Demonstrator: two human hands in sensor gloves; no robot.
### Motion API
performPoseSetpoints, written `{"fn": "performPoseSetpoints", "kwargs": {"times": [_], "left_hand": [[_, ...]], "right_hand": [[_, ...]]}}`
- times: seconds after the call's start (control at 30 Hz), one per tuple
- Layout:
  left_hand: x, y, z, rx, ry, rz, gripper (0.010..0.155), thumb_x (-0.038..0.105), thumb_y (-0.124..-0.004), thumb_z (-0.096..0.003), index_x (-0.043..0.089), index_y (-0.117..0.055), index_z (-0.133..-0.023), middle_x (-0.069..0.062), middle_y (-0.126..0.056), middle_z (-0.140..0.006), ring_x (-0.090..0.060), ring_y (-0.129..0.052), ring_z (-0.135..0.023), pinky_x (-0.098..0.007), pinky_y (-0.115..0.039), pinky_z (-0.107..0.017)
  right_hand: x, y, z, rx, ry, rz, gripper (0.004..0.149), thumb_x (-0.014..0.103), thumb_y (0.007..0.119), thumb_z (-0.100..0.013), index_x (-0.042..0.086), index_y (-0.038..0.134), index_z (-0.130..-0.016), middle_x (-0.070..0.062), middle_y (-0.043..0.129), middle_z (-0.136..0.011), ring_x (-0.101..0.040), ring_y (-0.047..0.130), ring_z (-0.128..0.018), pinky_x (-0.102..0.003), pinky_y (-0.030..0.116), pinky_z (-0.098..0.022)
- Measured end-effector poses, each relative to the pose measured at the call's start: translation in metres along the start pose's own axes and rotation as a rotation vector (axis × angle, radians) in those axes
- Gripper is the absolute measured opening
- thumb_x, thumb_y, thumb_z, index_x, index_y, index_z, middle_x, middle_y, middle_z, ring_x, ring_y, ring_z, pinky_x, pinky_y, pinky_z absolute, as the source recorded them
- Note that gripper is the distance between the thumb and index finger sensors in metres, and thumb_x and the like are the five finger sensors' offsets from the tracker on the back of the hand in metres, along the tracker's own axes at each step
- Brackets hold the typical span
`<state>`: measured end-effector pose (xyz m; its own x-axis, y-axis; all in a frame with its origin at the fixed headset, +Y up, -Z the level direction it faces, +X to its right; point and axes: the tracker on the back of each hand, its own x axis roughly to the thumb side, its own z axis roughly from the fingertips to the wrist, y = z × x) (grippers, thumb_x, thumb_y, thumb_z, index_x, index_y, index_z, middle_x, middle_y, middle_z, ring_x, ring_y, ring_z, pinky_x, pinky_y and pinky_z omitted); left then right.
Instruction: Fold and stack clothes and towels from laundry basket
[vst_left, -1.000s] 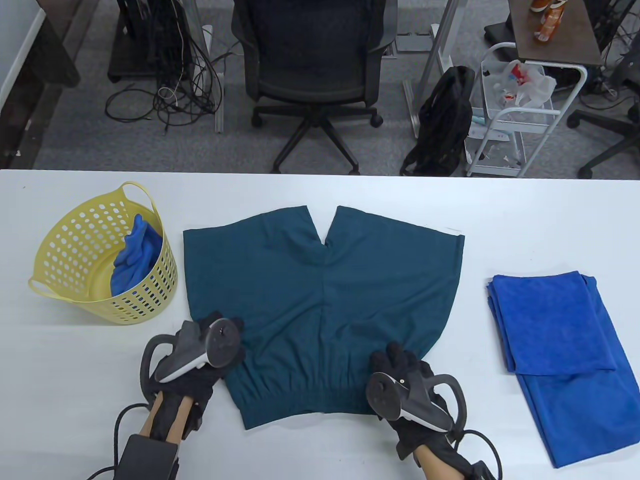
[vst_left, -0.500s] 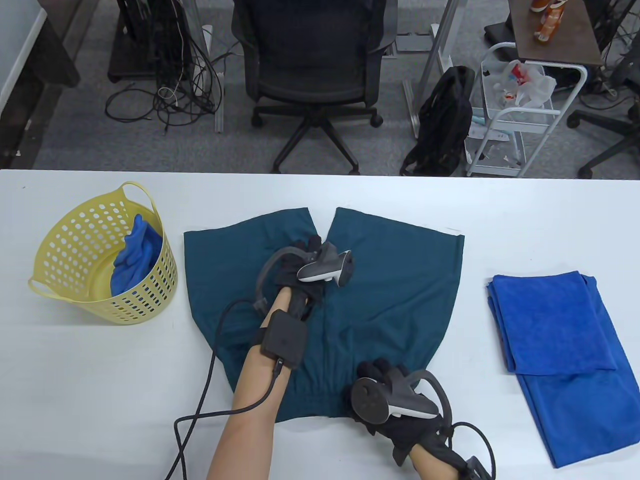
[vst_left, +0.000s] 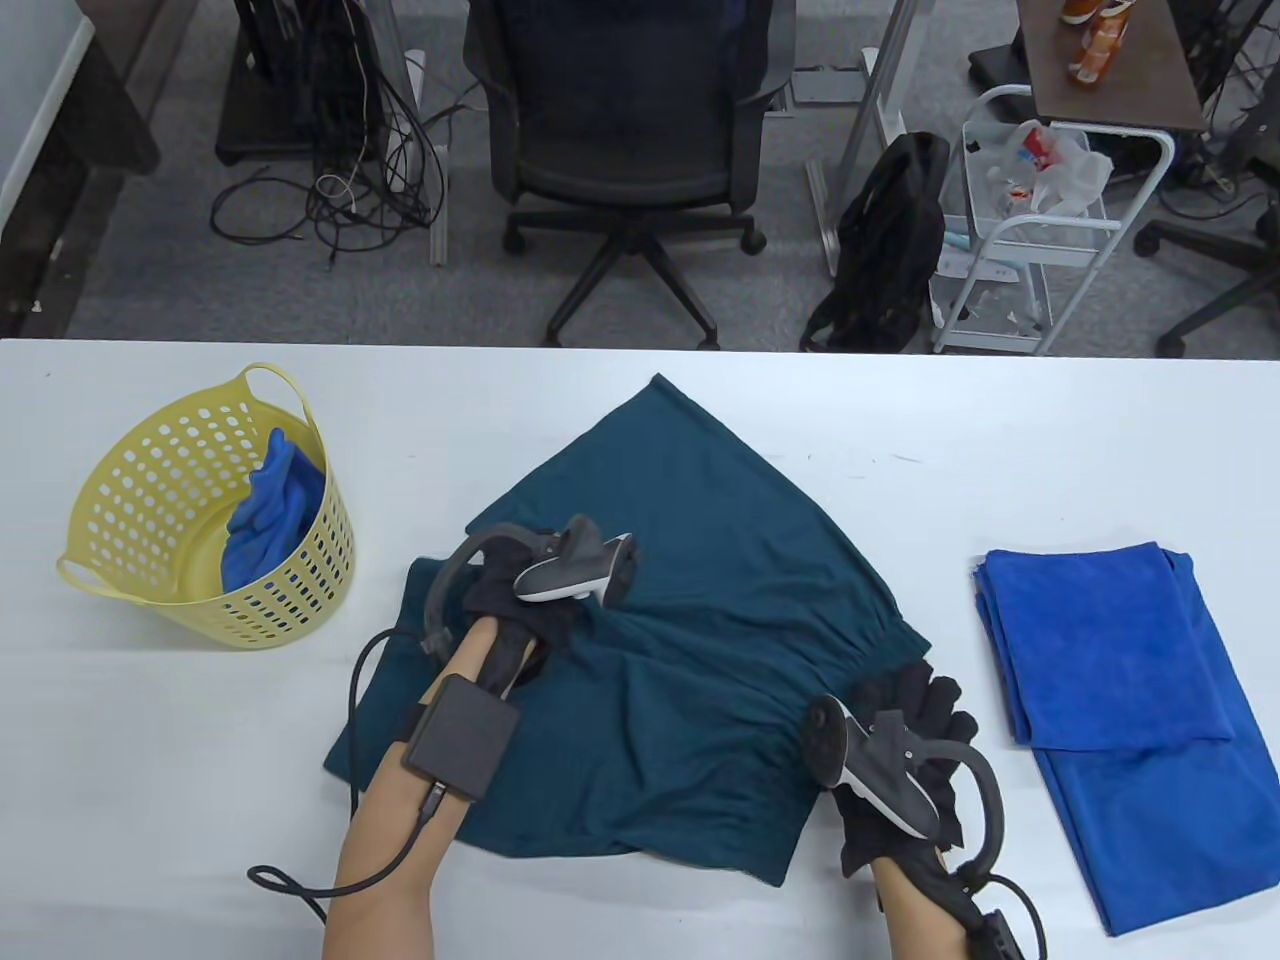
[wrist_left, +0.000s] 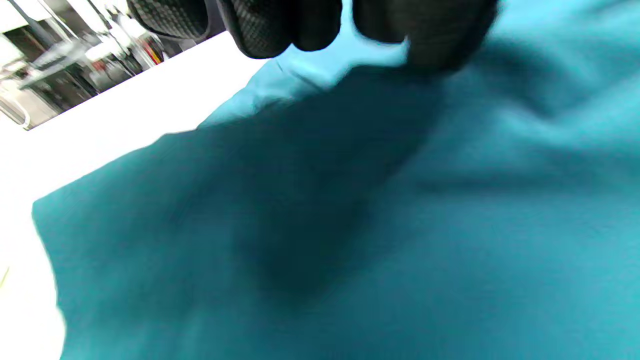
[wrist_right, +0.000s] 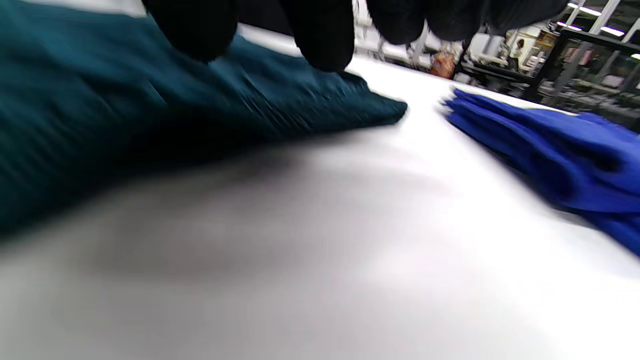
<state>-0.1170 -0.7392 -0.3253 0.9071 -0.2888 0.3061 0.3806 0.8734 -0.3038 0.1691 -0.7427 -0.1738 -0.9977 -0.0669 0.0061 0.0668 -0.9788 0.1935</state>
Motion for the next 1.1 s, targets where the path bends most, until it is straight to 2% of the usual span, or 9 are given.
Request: {"fn": "performPoseSetpoints", "kwargs": {"times": [0.1, 0.17, 0.23, 0.33, 0.43, 0.5, 0.57, 0.73, 1.1], "left_hand": [[-0.017, -0.021, -0.009, -0.172, -0.090, 0.004, 0.093, 0.036, -0.085, -0.0524, 0.031, -0.021, -0.119, -0.010, -0.028, -0.131, -0.041, -0.041, -0.119, -0.068, -0.053, -0.078], [-0.025, -0.039, -0.009, -0.283, -0.060, -0.013, 0.094, 0.039, -0.086, -0.0513, 0.030, -0.022, -0.119, -0.008, -0.029, -0.131, -0.041, -0.036, -0.118, -0.068, -0.051, -0.078], [-0.032, -0.049, -0.002, -0.221, -0.044, -0.043, 0.092, 0.044, -0.084, -0.0487, 0.030, -0.025, -0.118, -0.004, -0.030, -0.130, -0.039, -0.044, -0.119, -0.067, -0.053, -0.078], [-0.042, -0.059, 0.017, -0.052, -0.008, 0.009, 0.076, 0.049, -0.084, -0.0467, 0.030, -0.053, -0.114, -0.003, -0.058, -0.122, -0.036, -0.058, -0.115, -0.068, -0.054, -0.077], [-0.048, -0.072, 0.039, -0.036, 0.008, 0.022, 0.071, 0.054, -0.080, -0.0471, 0.028, -0.059, -0.110, -0.015, -0.048, -0.127, -0.046, -0.050, -0.115, -0.067, -0.054, -0.077], [-0.052, -0.083, 0.051, -0.049, -0.016, 0.064, 0.075, 0.056, -0.076, -0.0487, 0.028, -0.052, -0.113, -0.015, -0.054, -0.125, -0.042, -0.064, -0.112, -0.061, -0.063, -0.077], [-0.057, -0.093, 0.066, -0.040, -0.012, 0.164, 0.077, 0.056, -0.076, -0.0492, 0.029, -0.049, -0.115, -0.018, -0.050, -0.126, -0.042, -0.063, -0.111, -0.060, -0.065, -0.076], [-0.053, -0.104, 0.089, -0.009, -0.026, 0.134, 0.074, 0.057, -0.074, -0.0508, 0.030, -0.050, -0.115, -0.017, -0.054, -0.124, -0.040, -0.067, -0.107, -0.057, -0.069, -0.074], [-0.039, -0.110, 0.103, 0.024, 0.001, 0.101, 0.071, 0.055, -0.071, -0.0533, 0.028, -0.050, -0.115, -0.015, -0.060, -0.120, -0.038, -0.072, -0.102, -0.054, -0.071, -0.073]], "right_hand": [[0.026, 0.003, 0.005, 0.173, -0.110, 0.037, 0.070, 0.043, 0.077, -0.061, -0.002, 0.062, -0.112, -0.041, 0.047, -0.116, -0.065, 0.050, -0.098, -0.076, 0.049, -0.067], [0.035, 0.011, 0.007, 0.183, -0.109, 0.178, 0.072, 0.041, 0.084, -0.056, 0.000, 0.067, -0.112, -0.042, 0.050, -0.116, -0.066, 0.052, -0.097, -0.077, 0.050, -0.067], [0.036, 0.016, 0.003, 0.176, -0.086, 0.252, 0.072, 0.040, 0.083, -0.054, 0.003, 0.063, -0.113, -0.041, 0.049, -0.117, -0.064, 0.051, -0.098, -0.077, 0.050, -0.067], [0.028, 0.021, -0.007, 0.138, -0.027, 0.217, 0.068, 0.032, 0.081, -0.058, 0.007, 0.055, -0.116, -0.042, 0.040, -0.119, -0.065, 0.045, -0.099, -0.078, 0.045, -0.068], [0.015, 0.027, -0.016, -0.006, 0.025, 0.256, 0.060, 0.029, 0.076, -0.062, 0.015, 0.054, -0.116, -0.039, 0.040, -0.119, -0.064, 0.045, -0.099, -0.077, 0.045, -0.068], [0.007, 0.032, -0.022, -0.066, 0.029, 0.248, 0.053, 0.027, 0.073, -0.063, 0.018, 0.058, -0.113, -0.036, 0.044, -0.119, -0.062, 0.048, -0.100, -0.077, 0.046, -0.068], [0.000, 0.035, -0.027, -0.080, 0.030, 0.200, 0.051, 0.025, 0.070, -0.064, 0.020, 0.057, -0.112, -0.034, 0.047, -0.118, -0.060, 0.050, -0.100, -0.076, 0.047, -0.068], [-0.007, 0.038, -0.032, -0.069, 0.042, 0.164, 0.049, 0.025, 0.065, -0.065, 0.025, 0.052, -0.113, -0.032, 0.046, -0.119, -0.059, 0.049, -0.100, -0.075, 0.047, -0.069], [-0.010, 0.037, -0.031, -0.065, 0.036, 0.153, 0.049, 0.025, 0.064, -0.065, 0.025, 0.051, -0.113, -0.032, 0.047, -0.119, -0.059, 0.048, -0.101, -0.075, 0.047, -0.069]]}}
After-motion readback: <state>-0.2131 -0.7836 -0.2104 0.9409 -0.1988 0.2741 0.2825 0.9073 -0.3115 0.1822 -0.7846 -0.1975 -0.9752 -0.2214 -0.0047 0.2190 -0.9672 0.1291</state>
